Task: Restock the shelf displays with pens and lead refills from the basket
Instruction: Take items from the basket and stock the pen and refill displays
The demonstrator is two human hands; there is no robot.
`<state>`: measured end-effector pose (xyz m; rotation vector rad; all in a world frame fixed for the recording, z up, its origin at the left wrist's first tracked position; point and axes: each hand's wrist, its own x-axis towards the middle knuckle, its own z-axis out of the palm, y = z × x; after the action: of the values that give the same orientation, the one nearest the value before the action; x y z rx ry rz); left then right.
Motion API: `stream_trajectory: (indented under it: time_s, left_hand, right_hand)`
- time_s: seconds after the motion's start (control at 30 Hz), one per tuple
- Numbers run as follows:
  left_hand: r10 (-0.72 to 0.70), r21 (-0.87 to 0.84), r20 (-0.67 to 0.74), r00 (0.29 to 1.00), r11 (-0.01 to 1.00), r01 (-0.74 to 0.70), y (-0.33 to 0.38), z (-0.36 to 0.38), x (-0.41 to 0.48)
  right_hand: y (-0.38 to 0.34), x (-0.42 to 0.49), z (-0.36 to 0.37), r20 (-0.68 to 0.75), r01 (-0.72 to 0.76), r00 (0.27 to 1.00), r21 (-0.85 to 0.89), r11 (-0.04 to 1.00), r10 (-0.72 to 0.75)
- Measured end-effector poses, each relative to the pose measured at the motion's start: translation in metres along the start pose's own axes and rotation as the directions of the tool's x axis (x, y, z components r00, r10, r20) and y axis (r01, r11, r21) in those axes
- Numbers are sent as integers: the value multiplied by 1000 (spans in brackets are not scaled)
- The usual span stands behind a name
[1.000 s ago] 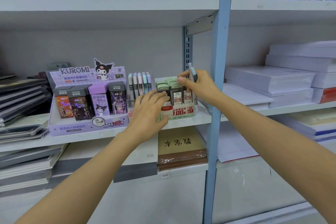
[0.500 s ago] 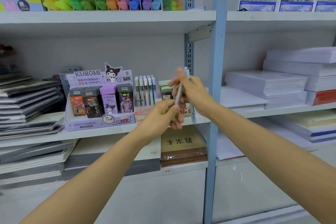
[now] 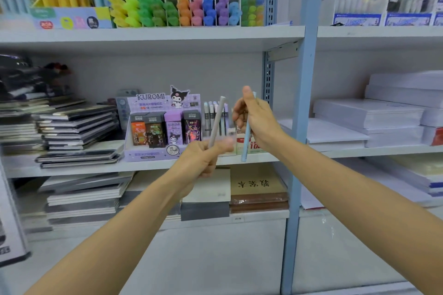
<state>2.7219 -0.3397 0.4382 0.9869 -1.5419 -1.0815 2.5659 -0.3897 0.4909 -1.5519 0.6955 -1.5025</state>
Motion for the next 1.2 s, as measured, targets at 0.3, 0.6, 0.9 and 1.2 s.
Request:
stream_trajectory:
  time_s: [0.3,0.6,0.9,1.2]
  left_hand:
    - [23,77,-119,993,997,-14,0,-18,-19]
    - [18,35,-77,997,999,-15,-4,-49,-25]
    - [-41,-105,-130,991,994,27,-13,-71,-3]
    - [48,-54,-225,973,997,-62,-18,-92,25]
  right_hand:
    - [-7,-6,28,100,-36,994,29,999,33]
    - [-11,-5,13,205,46,977,93,995,-64]
    - [-14,33,0,78,53,996,-55,997,-49]
    - [-7,84,-2,-51,158,982,-296,942,-181]
